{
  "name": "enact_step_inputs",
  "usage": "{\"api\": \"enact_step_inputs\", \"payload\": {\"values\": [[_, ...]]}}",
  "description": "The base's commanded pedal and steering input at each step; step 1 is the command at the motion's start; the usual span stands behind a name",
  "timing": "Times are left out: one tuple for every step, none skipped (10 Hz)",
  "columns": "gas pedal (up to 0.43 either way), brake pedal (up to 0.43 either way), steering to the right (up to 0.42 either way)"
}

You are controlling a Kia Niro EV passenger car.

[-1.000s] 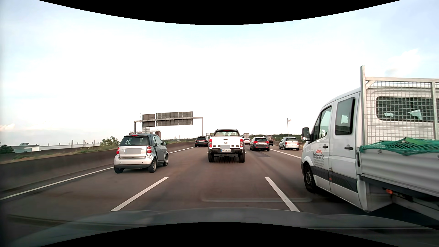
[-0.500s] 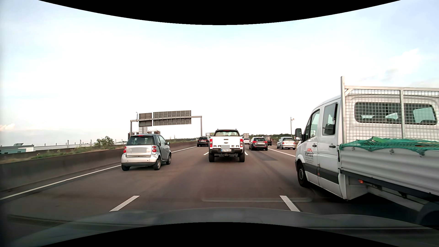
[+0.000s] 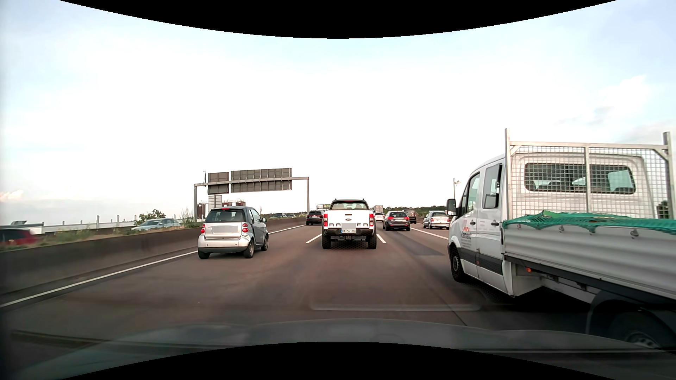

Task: Follow the waypoints while adhering to traffic rules and regulations

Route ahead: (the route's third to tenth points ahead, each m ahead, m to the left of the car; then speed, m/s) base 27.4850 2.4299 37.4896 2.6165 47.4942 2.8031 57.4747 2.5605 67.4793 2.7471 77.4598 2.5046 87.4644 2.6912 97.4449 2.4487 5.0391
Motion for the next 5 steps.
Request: {"api": "enact_step_inputs", "payload": {"values": [[0.11,0.0,-0.008],[0.11,0.0,-0.008],[0.11,0.0,-0.008],[0.11,0.0,-0.008],[0.11,0.0,-0.006]]}}
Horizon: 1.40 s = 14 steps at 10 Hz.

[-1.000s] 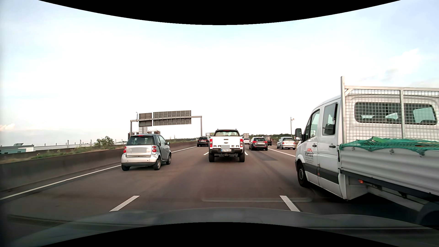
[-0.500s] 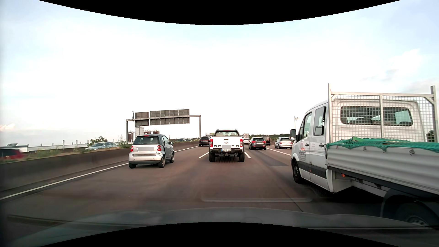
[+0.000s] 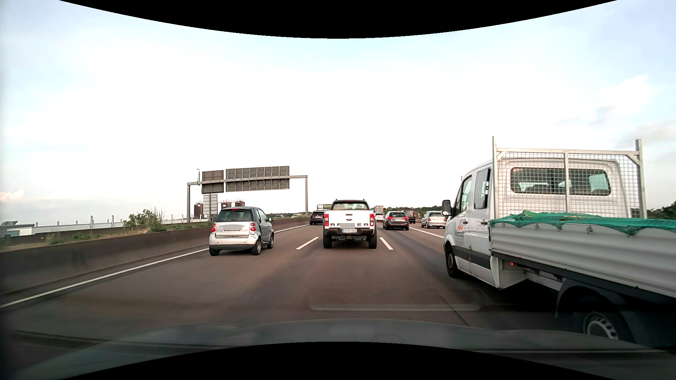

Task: Follow the waypoints while adhering to traffic rules and regulations

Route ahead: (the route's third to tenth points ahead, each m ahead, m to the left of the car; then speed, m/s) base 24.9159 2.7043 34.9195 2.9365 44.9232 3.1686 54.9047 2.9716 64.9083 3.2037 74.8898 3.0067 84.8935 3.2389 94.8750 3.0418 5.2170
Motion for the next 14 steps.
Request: {"api": "enact_step_inputs", "payload": {"values": [[0.11,0.0,-0.005],[0.11,0.0,-0.005],[0.11,0.0,-0.005],[0.11,0.0,-0.004],[0.11,0.0,-0.004],[0.11,0.0,-0.004],[0.11,0.0,-0.004],[0.11,0.0,-0.004],[0.11,0.0,-0.004],[0.11,0.0,-0.004],[0.11,0.0,-0.004],[0.11,0.0,-0.004],[0.11,0.0,-0.004],[0.098,0.0,-0.004]]}}
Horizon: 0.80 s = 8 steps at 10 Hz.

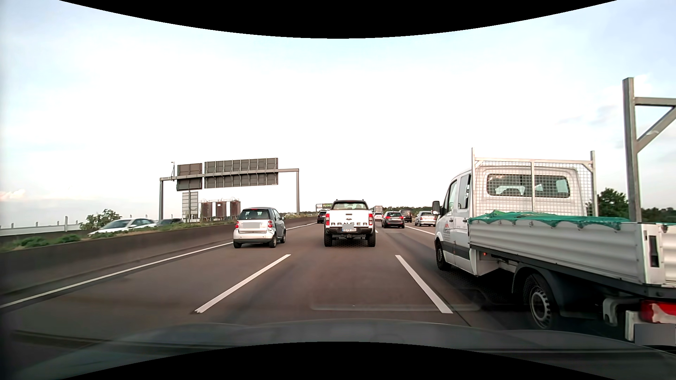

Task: Follow the waypoints while adhering to traffic rules and regulations

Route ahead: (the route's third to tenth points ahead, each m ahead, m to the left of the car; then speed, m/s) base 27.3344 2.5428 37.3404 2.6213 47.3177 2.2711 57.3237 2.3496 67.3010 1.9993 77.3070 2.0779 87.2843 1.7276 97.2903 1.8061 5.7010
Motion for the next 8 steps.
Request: {"api": "enact_step_inputs", "payload": {"values": [[0.098,0.0,-0.004],[0.098,0.0,-0.004],[0.098,0.0,-0.004],[0.087,0.0,-0.004],[0.087,0.0,-0.004],[0.087,0.0,-0.004],[0.087,0.0,-0.004],[0.087,0.0,-0.004]]}}
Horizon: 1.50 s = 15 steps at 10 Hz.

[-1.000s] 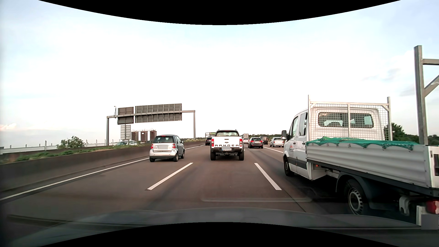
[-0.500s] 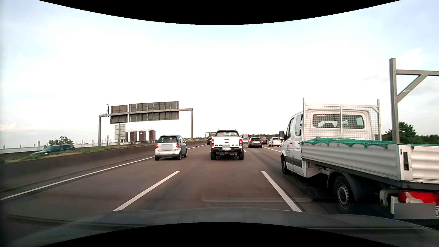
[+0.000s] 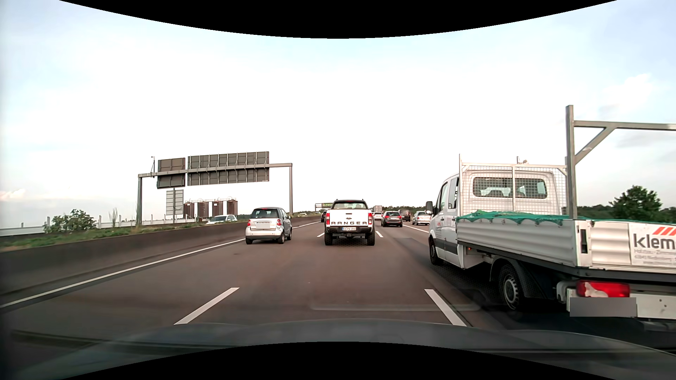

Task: Follow the waypoints while adhering to traffic rules and regulations

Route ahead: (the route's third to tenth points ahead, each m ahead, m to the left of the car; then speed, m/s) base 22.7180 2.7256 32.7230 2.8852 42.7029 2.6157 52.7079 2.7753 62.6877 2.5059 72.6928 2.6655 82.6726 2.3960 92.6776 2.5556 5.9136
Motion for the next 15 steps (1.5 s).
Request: {"api": "enact_step_inputs", "payload": {"values": [[0.087,0.0,-0.004],[0.087,0.0,-0.004],[0.087,0.0,-0.004],[0.087,0.0,-0.003],[0.087,0.0,-0.003],[0.087,0.0,-0.003],[0.087,0.0,-0.002],[0.087,0.0,-0.002],[0.087,0.0,-0.002],[0.087,0.0,-0.002],[0.087,0.0,-0.002],[0.098,0.0,-0.002],[0.098,0.0,-0.002],[0.098,0.0,-0.003],[0.11,0.0,-0.003]]}}
